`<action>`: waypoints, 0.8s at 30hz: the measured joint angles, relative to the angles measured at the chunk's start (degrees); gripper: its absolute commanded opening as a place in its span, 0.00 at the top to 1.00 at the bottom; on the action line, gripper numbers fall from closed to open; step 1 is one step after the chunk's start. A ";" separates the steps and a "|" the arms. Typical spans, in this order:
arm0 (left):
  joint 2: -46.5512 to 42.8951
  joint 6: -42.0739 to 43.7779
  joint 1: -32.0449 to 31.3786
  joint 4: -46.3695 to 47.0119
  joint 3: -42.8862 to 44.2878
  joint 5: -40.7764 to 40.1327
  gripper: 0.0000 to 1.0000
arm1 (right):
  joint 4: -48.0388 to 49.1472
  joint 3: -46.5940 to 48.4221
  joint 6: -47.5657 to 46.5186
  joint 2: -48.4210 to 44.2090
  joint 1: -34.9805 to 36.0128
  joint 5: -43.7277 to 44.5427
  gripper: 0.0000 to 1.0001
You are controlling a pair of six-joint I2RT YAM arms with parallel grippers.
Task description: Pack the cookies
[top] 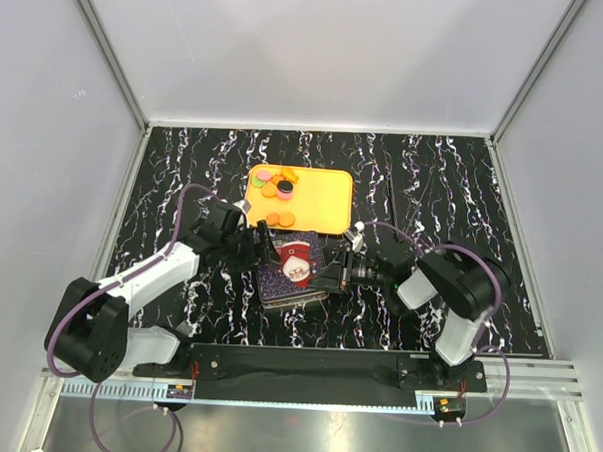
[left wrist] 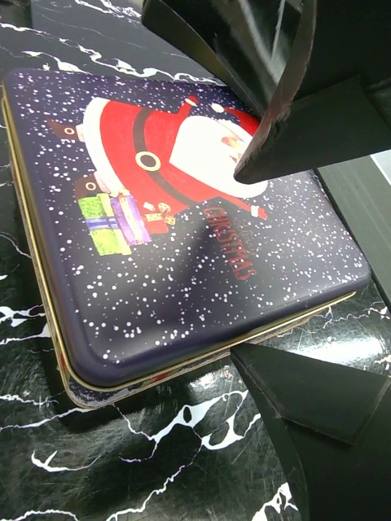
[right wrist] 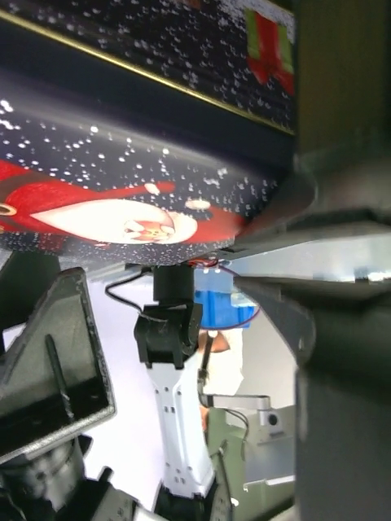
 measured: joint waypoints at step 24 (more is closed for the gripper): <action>-2.27 1.33 1.75 -0.31 -1.14 6.60 0.13 | -77.75 15.82 -29.44 -30.36 -5.46 16.28 0.32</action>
